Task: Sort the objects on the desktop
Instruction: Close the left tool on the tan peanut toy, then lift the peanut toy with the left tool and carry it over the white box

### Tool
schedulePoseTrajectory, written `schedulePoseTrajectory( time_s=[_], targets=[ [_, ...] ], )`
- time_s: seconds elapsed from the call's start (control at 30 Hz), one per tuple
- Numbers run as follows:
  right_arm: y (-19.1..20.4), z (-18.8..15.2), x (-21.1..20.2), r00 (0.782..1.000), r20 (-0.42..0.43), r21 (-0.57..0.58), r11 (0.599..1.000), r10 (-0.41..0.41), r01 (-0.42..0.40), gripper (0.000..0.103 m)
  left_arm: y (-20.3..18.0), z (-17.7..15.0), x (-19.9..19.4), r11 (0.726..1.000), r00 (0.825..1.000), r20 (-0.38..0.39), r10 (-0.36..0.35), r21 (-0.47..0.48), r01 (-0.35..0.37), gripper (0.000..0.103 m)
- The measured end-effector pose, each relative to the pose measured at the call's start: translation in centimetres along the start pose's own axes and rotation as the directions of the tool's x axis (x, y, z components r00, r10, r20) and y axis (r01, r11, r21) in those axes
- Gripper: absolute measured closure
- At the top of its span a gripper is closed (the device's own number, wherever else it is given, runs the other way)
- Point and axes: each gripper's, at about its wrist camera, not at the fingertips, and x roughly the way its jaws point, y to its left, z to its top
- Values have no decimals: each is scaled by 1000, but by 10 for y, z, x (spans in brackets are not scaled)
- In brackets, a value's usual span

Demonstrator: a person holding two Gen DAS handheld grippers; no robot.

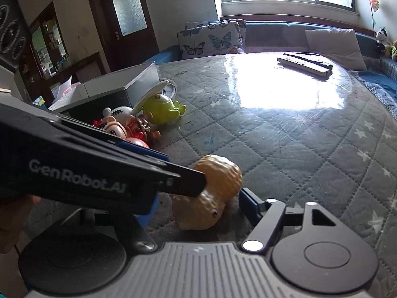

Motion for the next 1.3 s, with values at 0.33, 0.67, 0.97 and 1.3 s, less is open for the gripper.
schedulePoseTrajectory(
  time_s=[0.33,0.67,0.97,1.3],
  targets=[
    [-5,1,0,1000,9,23,1000,19,-20,44,1,6,11,998,998,-33,-50,-36,49,58],
    [-4,3,2,1000,-1,26,1000,0,0,49,13,7,18,990,997,-41,-72,-120,67,59],
    [4,5,0,1000,-7,11,1000,-11,11,50,21,4,12,984,996,-24,-89,-159,84,61],
    [33,32,-7,1000,23,-89,996,-1,3,50,40,11,-23,977,996,65,-67,-201,79,61]
  ],
)
